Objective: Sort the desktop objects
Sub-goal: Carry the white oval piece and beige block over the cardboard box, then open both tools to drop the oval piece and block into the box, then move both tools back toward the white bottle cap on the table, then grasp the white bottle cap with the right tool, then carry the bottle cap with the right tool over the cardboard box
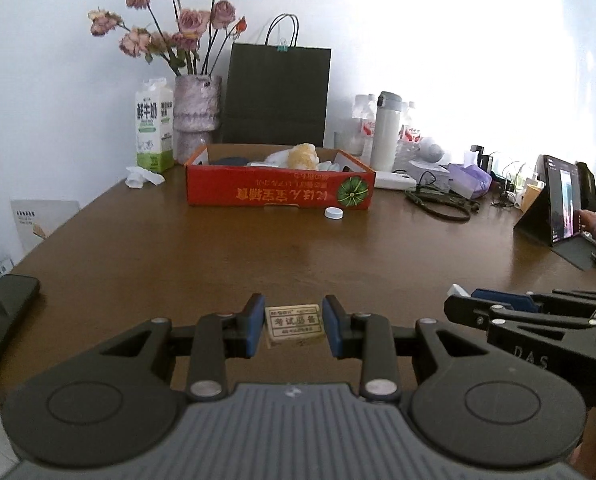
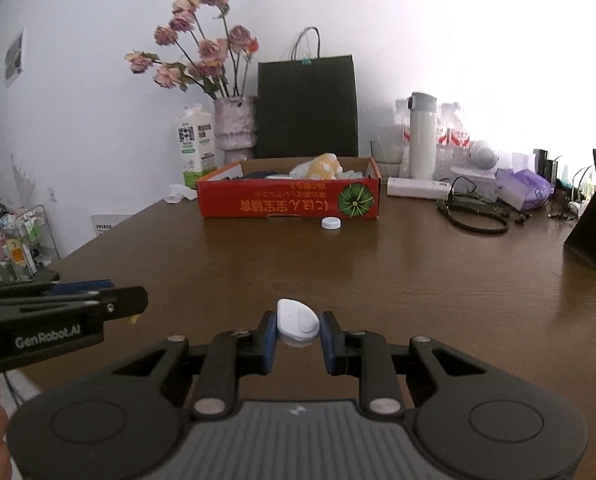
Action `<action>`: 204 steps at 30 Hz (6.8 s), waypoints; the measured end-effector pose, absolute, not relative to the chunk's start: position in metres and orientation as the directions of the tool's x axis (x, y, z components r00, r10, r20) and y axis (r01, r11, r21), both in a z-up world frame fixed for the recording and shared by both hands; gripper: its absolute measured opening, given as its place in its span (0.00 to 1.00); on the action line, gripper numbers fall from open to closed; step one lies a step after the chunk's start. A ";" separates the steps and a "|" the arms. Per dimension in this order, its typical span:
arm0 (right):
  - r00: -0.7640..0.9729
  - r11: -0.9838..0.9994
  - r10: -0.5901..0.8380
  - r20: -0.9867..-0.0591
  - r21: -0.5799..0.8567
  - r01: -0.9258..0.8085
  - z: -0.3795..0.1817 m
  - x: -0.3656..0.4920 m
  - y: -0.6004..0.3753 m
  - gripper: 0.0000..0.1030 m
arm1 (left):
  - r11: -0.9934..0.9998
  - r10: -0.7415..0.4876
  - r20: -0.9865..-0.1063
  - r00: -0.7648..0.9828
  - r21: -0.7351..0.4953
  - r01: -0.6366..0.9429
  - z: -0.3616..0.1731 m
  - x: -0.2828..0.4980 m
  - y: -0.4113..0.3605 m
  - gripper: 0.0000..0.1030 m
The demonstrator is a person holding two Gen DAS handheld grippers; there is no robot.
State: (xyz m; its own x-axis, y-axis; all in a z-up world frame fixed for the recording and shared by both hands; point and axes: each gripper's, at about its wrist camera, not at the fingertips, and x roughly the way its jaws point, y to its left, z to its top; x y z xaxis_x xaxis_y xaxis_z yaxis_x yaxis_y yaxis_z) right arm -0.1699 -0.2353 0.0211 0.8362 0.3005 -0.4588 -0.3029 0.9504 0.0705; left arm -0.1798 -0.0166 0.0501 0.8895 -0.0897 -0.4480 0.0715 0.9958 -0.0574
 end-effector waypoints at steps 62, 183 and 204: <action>0.397 0.960 0.276 -0.875 0.233 -0.155 0.046 0.316 -0.179 0.52 | 0.987 -0.153 -0.885 0.440 -0.156 0.029 0.067 0.304 0.017 0.92; 0.866 0.948 0.305 -0.397 0.043 -0.314 0.033 -0.148 -0.250 0.26 | 0.996 -0.086 -0.401 0.912 -0.060 0.068 0.045 -0.160 -0.018 0.11; 0.834 0.940 0.325 -0.446 0.058 -0.335 0.021 -0.110 -0.234 0.26 | 0.995 -0.103 -0.414 0.905 -0.047 0.091 0.044 -0.111 -0.024 0.11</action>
State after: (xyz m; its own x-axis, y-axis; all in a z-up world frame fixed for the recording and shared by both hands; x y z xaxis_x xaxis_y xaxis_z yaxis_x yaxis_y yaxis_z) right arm -0.1100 -0.2338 0.0207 0.8340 0.3249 -0.4459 -0.3352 0.9404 0.0582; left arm -0.1112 -0.0242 0.0435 0.9045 -0.1028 -0.4139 0.0914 0.9947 -0.0472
